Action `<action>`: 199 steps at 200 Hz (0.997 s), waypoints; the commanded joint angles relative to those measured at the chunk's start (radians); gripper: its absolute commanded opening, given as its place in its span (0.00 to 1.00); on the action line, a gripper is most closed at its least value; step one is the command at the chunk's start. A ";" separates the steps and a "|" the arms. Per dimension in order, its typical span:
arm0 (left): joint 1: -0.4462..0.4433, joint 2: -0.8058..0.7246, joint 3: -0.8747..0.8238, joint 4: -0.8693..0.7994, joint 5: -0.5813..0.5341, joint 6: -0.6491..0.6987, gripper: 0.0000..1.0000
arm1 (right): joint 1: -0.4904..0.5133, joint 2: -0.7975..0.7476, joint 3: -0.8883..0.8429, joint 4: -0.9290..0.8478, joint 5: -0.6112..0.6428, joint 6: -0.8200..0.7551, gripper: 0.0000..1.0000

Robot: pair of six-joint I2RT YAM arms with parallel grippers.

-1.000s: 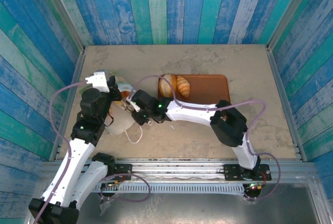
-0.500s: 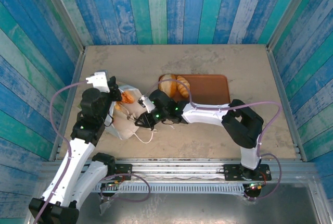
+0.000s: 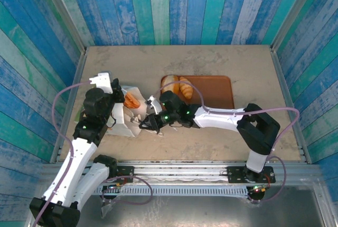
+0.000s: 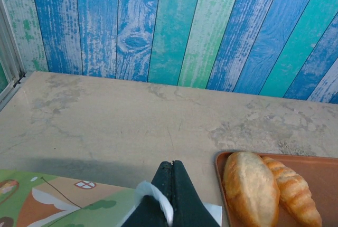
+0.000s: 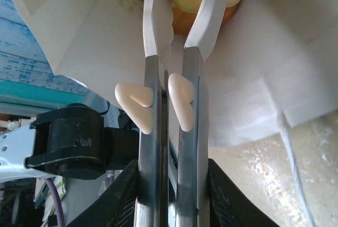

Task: Take the fake bread out of the paper bag

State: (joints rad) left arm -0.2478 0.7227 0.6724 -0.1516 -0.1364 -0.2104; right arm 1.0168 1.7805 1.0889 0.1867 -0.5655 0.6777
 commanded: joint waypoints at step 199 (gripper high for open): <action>0.007 -0.034 0.071 -0.066 0.096 0.191 0.00 | 0.046 -0.155 0.099 -0.441 0.397 -0.275 0.47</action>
State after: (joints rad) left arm -0.2474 0.7197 0.6834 -0.1719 -0.0917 -0.1265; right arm 1.0542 1.6524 1.1820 -0.2474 -0.2489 0.4576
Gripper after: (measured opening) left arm 0.045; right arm 0.462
